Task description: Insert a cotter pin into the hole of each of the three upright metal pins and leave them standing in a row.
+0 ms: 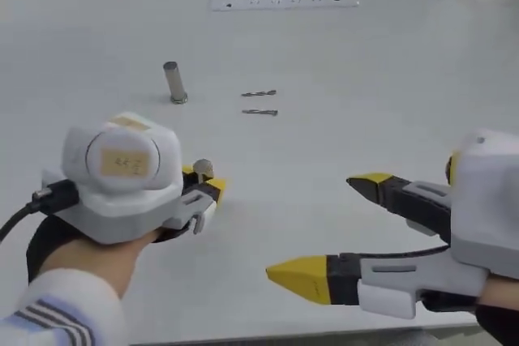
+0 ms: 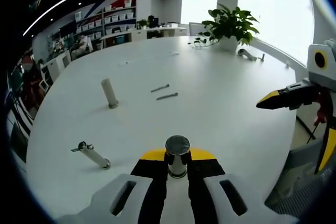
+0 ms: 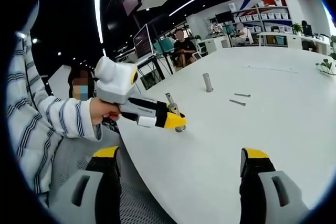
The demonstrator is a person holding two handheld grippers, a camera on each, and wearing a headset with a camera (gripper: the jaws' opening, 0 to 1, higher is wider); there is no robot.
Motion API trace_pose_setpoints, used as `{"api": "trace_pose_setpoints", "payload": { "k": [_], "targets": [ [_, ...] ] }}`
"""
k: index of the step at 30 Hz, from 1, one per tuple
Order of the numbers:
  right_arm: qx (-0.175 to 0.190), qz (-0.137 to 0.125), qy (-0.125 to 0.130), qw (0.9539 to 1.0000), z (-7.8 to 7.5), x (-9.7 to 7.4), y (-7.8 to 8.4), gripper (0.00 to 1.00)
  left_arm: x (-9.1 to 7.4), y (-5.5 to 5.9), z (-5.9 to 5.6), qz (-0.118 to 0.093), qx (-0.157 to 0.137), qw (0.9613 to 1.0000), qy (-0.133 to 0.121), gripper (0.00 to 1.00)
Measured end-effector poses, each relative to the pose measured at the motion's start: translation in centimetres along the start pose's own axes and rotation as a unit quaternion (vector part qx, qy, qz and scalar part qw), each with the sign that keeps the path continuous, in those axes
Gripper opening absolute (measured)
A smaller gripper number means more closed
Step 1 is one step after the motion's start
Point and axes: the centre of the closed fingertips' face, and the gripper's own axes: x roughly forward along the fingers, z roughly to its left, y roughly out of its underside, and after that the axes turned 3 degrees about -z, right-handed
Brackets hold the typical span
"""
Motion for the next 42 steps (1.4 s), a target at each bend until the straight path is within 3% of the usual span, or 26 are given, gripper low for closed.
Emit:
{"api": "trace_pose_setpoints", "payload": {
  "k": [5,11,24,36,42],
  "targets": [
    [-0.002,0.008,-0.004,1.0000,0.2,0.3,0.3,0.93,0.3,0.7,0.1,0.007,-0.003,1.0000,-0.002,0.10],
    [-0.002,0.014,-0.010,0.9998,0.6,0.3,0.5,0.94,0.4,1.1,0.3,0.001,-0.025,0.9997,-0.005,0.10],
    [-0.001,0.018,-0.007,0.9998,0.8,0.3,0.6,0.93,0.8,1.3,0.6,-0.008,0.002,0.9999,-0.015,0.10],
    [-0.007,0.027,-0.015,0.9995,1.2,0.8,0.5,0.94,0.6,1.4,0.7,-0.018,-0.010,0.9994,-0.027,0.10],
    [-0.008,0.034,-0.015,0.9993,1.1,0.8,0.7,0.94,0.4,1.7,0.7,-0.004,0.006,0.9996,-0.028,0.10]
  ]
}}
